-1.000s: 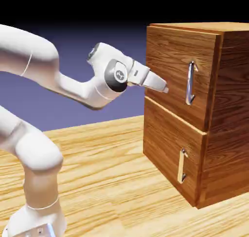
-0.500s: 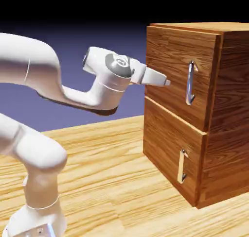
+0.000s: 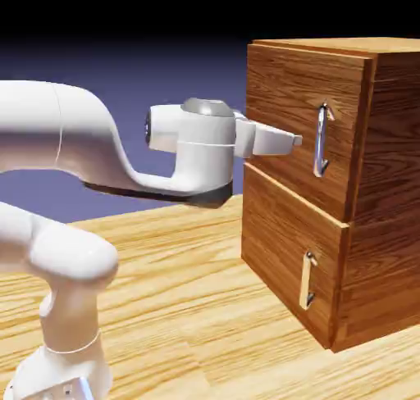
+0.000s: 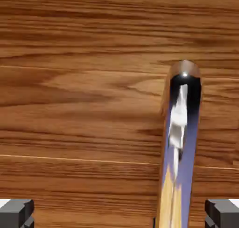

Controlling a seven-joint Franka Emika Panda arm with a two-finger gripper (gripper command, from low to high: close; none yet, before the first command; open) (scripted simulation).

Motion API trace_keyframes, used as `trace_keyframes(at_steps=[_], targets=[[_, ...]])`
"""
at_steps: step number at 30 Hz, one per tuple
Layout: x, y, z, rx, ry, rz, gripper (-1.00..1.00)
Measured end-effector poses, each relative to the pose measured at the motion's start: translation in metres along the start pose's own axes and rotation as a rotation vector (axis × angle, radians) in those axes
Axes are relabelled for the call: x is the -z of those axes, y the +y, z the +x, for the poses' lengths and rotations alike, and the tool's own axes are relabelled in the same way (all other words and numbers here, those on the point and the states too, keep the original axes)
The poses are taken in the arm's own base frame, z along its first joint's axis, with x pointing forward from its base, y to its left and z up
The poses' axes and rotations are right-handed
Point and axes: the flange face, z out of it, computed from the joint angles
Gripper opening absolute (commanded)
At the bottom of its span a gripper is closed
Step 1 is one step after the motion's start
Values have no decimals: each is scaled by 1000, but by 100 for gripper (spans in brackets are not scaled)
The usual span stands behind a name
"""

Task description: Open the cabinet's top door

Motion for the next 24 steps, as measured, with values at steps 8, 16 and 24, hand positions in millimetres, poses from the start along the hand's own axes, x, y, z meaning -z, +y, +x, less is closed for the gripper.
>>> trace_keyframes(at_steps=[8, 16, 24], targets=[[-14, 33, 9, -35, 55, 88, 100], [-66, 33, 13, -41, 62, 103, -100], [-28, 25, 0, -46, 131, 32, -100]])
